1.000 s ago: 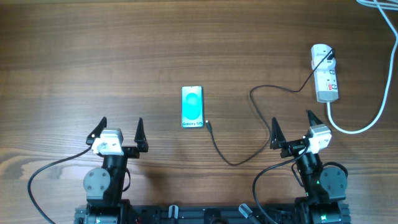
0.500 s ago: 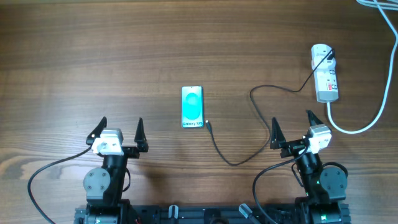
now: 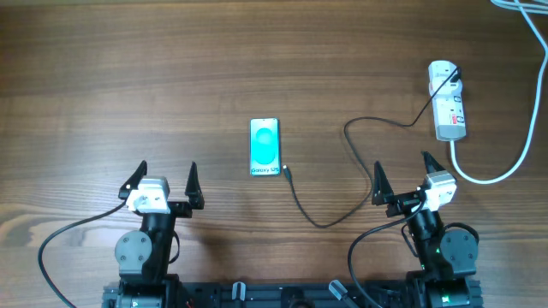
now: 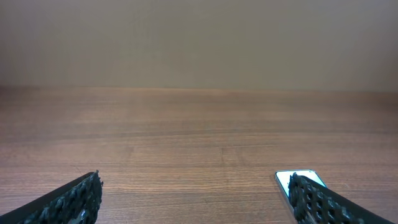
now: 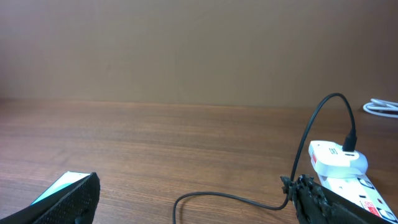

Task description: Plug charger to phone and switch on socket

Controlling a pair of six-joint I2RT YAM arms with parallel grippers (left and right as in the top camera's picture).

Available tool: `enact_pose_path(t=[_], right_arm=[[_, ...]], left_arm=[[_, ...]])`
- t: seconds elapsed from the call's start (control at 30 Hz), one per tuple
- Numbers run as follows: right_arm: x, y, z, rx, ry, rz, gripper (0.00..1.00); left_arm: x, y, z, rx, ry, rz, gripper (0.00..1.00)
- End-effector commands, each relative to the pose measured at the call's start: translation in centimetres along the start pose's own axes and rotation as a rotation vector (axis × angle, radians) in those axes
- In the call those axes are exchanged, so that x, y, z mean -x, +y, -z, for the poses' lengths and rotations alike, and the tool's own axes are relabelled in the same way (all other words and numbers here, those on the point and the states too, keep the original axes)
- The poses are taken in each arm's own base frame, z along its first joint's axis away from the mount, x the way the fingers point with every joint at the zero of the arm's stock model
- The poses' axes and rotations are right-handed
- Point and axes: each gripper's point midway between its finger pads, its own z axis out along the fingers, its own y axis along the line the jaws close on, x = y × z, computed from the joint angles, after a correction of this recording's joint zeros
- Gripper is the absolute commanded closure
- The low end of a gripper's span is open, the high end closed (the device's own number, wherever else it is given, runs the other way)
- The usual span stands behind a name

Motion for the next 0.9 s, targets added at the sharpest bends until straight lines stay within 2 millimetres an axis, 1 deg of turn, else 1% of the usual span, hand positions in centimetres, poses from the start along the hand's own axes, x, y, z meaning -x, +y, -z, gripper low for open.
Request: enact_pose_path(t=[0.0, 0.13, 0.27, 0.3, 0.43, 0.5, 0.6, 0.77, 0.87], right_arm=[[0.3, -0.2, 0.1, -0.012, -0.015, -0.004, 0.0], [0.3, -0.2, 0.1, -0.013, -0.017, -0.004, 0.0], [0.3, -0.2, 0.1, -0.013, -0.017, -0.005, 0.0], [0.3, -0.2, 0.1, -0.012, -0.017, -0.004, 0.0], [0.3, -0.2, 0.1, -0.013, -0.017, -0.004, 0.0], [0.3, -0.2, 0.1, -0.013, -0.017, -0.004, 0.0], [0.3, -0.2, 0.1, -0.013, -0.017, -0.004, 0.0], [0.3, -0.2, 0.1, -0.013, -0.017, -0.004, 0.0], [0.3, -0.2, 0.1, -0.013, -0.017, -0.004, 0.0]], left_arm=[[0.0, 0.3, 0.1, 0.015, -0.001, -0.015, 0.0], [0.1, 0.3, 0.1, 0.016, -0.005, -0.025, 0.0], [0.3, -1.1, 0.1, -0.069, -0.012, 0.007, 0.0], [0.5, -1.3, 0.1, -0.079, -0.022, 0.034, 0.0], [2.1, -1.4, 0.3, -0.091, -0.06, 0.238, 0.0], [3.0, -1.6, 0.6, -0.102, -0.055, 0.295, 0.0], [5.4, -2.3, 1.4, -0.131, -0.051, 0.293, 0.0], [10.9, -3.0, 2.9, -0.151, -0.006, 0.29, 0.0], [14.5, -3.7, 3.0, -0.168, 0.069, 0.293, 0.0]])
